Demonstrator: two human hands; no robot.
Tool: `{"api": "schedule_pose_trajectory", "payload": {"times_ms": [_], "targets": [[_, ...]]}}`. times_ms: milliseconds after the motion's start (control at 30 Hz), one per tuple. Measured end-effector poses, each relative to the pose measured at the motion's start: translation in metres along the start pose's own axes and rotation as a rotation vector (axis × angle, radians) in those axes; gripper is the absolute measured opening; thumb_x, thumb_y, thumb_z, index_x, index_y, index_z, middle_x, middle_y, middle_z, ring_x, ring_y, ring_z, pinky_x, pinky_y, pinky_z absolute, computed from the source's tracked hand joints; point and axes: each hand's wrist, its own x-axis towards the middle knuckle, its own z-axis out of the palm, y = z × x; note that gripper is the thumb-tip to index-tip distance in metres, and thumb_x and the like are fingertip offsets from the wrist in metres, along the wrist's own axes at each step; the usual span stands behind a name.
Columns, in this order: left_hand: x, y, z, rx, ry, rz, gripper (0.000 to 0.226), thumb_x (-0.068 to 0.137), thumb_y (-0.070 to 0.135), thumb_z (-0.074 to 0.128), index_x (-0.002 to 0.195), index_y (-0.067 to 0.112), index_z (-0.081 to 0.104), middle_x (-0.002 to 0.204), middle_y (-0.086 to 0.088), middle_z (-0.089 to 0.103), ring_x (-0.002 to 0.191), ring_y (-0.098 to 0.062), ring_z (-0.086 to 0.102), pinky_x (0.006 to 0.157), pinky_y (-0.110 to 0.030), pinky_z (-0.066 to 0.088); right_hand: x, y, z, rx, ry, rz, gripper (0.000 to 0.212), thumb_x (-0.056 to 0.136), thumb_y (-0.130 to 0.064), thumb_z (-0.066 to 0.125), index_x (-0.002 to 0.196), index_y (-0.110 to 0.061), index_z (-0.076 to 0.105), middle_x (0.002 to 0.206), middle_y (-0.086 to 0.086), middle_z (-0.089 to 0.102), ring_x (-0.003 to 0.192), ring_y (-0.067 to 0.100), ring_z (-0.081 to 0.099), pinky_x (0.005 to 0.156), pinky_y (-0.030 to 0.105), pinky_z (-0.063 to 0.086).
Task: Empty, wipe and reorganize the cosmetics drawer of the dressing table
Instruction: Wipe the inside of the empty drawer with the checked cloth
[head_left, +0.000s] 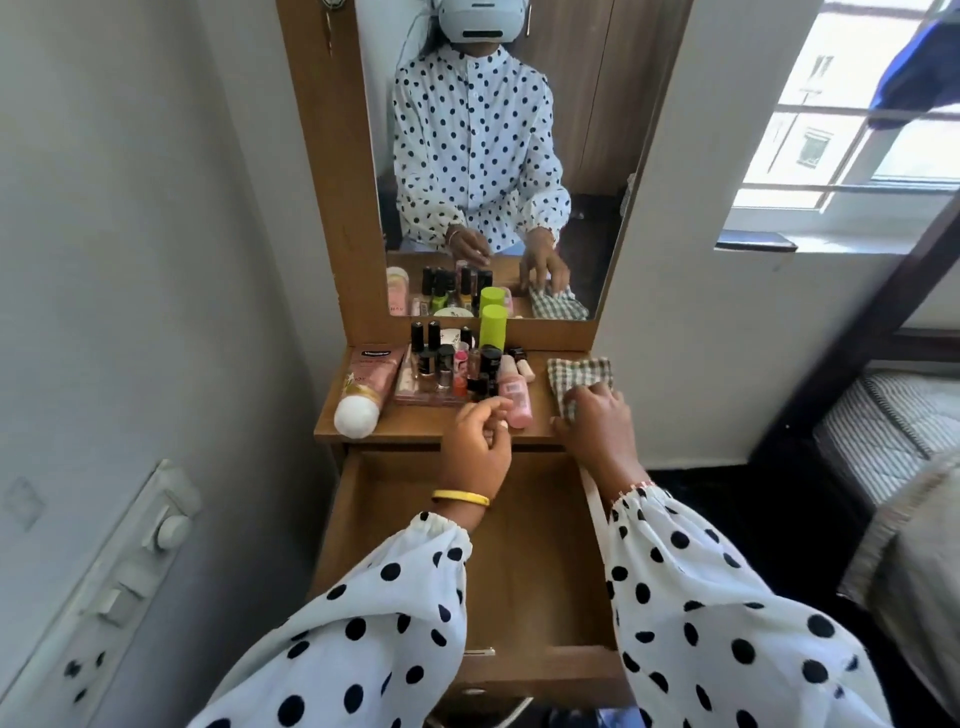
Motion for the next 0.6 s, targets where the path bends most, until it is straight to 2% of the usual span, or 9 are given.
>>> {"api": "schedule_pose_trajectory", "payload": {"times_ms": [133,300,367,433,500,600], "targets": [[-0.010,-0.003,0.012,-0.002,-0.064,-0.071,0.025,0.084,0.000,0.053,0.103,0.008,0.067,0.107,-0.009,0.067,0.096,-0.018,0.062,0.079,-0.020,0.048,-0.004,0.005,0.006,-0.044,0.019,-0.045,0.035,0.081,-0.022,0.064,0.112,-0.007,0.056,0.117,0.016,0.057,0.107,0.032,0.051,0.092,0.039,0.043],[-0.016,-0.007,0.015,-0.003,-0.108,-0.141,0.023,0.084,0.000,0.053,0.099,0.010,0.068,0.098,-0.004,0.069,0.086,-0.010,0.059,0.070,-0.008,0.042,-0.002,0.005,0.007,-0.091,0.068,-0.077,0.021,0.084,-0.003,0.051,0.104,-0.004,0.058,0.108,0.017,0.062,0.099,0.033,0.054,0.084,0.036,0.042],[-0.018,-0.009,0.016,-0.026,-0.139,-0.188,0.021,0.085,0.001,0.054,0.098,0.010,0.068,0.094,-0.004,0.069,0.085,-0.011,0.060,0.072,-0.014,0.044,-0.003,0.008,0.008,-0.030,0.104,-0.078,0.021,0.082,0.004,0.049,0.098,-0.001,0.061,0.102,0.018,0.065,0.095,0.034,0.054,0.082,0.038,0.042],[-0.019,-0.010,0.017,-0.080,-0.192,-0.256,0.019,0.086,0.003,0.055,0.096,0.012,0.067,0.089,-0.004,0.067,0.083,-0.014,0.061,0.077,-0.024,0.049,-0.006,0.010,0.006,0.061,0.163,-0.070,0.025,0.078,0.009,0.048,0.095,0.001,0.063,0.097,0.020,0.066,0.091,0.035,0.055,0.080,0.040,0.045],[-0.021,-0.009,0.018,-0.163,-0.261,-0.323,0.016,0.087,0.004,0.055,0.097,0.013,0.064,0.085,-0.005,0.065,0.075,-0.015,0.060,0.073,-0.030,0.051,-0.016,0.009,0.001,0.173,0.254,-0.068,0.026,0.075,0.010,0.051,0.096,0.002,0.064,0.093,0.022,0.067,0.085,0.038,0.056,0.077,0.043,0.049],[-0.023,0.006,0.022,-0.307,-0.344,-0.390,0.022,0.091,0.010,0.051,0.111,0.007,0.059,0.091,-0.007,0.062,0.070,-0.011,0.058,0.064,-0.023,0.050,-0.038,0.005,-0.010,0.254,0.457,-0.160,0.030,0.071,0.013,0.060,0.098,0.003,0.066,0.086,0.020,0.069,0.076,0.036,0.059,0.071,0.039,0.053]]}}
